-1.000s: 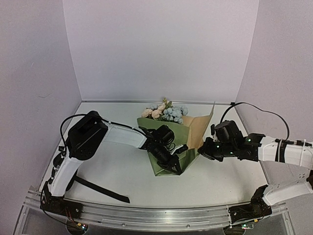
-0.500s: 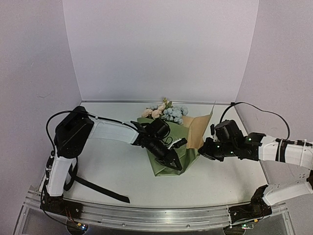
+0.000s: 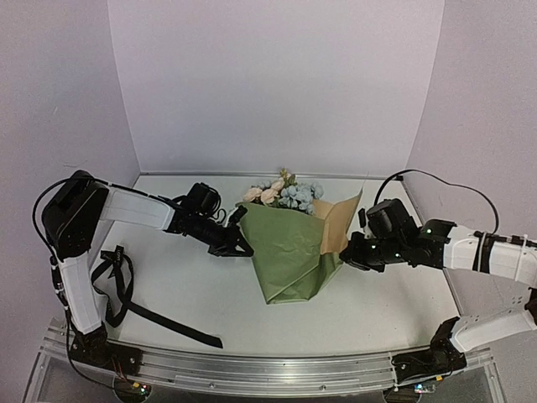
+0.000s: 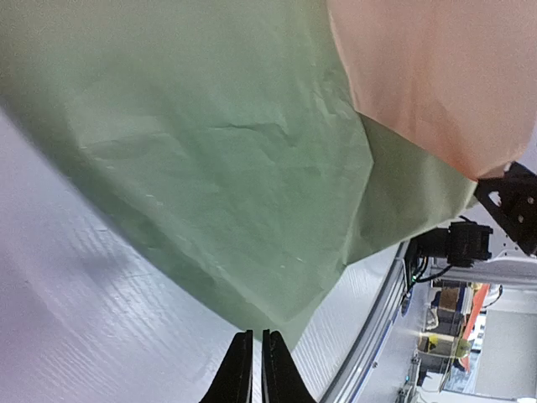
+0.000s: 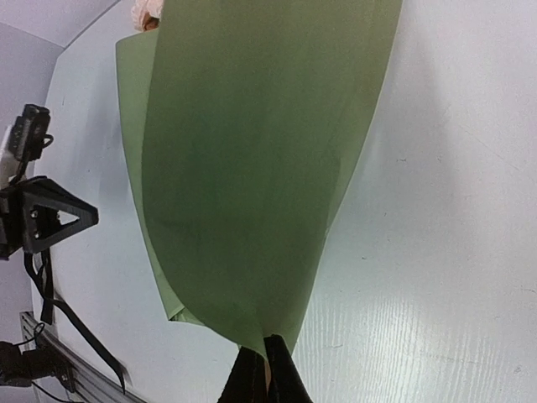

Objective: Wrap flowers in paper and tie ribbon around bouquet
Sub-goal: Fold the two-thirds-folded wrapping paper at the center of the board.

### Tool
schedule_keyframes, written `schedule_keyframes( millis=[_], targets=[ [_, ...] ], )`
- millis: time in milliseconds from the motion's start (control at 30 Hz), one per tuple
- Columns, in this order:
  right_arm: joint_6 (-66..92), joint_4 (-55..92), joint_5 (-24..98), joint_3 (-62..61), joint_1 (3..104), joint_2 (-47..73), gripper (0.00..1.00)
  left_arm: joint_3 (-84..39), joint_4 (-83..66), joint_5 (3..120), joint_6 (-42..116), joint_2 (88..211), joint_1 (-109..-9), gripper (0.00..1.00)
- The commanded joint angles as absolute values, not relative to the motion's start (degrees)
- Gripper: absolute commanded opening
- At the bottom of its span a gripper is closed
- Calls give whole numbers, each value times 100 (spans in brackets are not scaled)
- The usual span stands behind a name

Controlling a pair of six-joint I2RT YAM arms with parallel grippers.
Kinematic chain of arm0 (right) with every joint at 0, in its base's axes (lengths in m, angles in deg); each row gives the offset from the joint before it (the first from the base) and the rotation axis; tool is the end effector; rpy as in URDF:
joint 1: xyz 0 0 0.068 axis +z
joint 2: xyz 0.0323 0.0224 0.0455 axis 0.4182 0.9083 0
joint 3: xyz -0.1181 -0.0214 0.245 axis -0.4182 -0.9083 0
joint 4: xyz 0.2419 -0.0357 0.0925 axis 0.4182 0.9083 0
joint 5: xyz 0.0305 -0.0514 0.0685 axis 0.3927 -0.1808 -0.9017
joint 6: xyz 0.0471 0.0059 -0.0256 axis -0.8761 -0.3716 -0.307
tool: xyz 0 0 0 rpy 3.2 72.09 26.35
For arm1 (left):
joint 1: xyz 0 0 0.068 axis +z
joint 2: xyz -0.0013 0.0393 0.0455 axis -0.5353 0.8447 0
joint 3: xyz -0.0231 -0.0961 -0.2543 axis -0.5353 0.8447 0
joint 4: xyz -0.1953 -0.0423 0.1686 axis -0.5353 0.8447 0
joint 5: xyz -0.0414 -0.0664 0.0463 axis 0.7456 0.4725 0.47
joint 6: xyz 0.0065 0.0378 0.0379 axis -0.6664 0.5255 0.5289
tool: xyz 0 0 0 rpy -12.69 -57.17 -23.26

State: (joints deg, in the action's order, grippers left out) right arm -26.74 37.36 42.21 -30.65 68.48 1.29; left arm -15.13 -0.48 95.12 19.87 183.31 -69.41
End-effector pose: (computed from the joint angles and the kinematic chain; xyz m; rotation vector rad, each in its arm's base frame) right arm 0.1828 0.1770 0.2393 0.0343 2.4857 0.7919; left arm 0.2958 -0.2532 0.1601 0.5617 2.5728 -1.3584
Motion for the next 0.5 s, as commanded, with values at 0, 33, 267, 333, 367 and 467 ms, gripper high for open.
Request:
schedule_keyframes(
  millis=[0,33,267,333,367,467],
  targets=[
    [-2479,3944,4248,-2621,6952,334,0,-1676,-553,9331,1922,18570,-6991,7],
    [-2466,3951,4240,-2568,6965,394,0,-1803,-578,9342,1924,18680,-6990,7],
    [-2263,3941,3783,-1835,7063,1094,0,-2367,-294,9260,2019,19339,-6991,7],
    [-2142,3938,3441,-1444,7112,1479,0,-2405,-303,9280,2030,19451,-6998,7],
    [-2109,3933,3274,-1231,7134,1720,0,-2435,-288,9293,2033,19504,-6997,7],
    [-2076,3889,2740,-769,7194,2328,0,-2505,-307,9361,2019,19619,-6996,7]
  ],
)
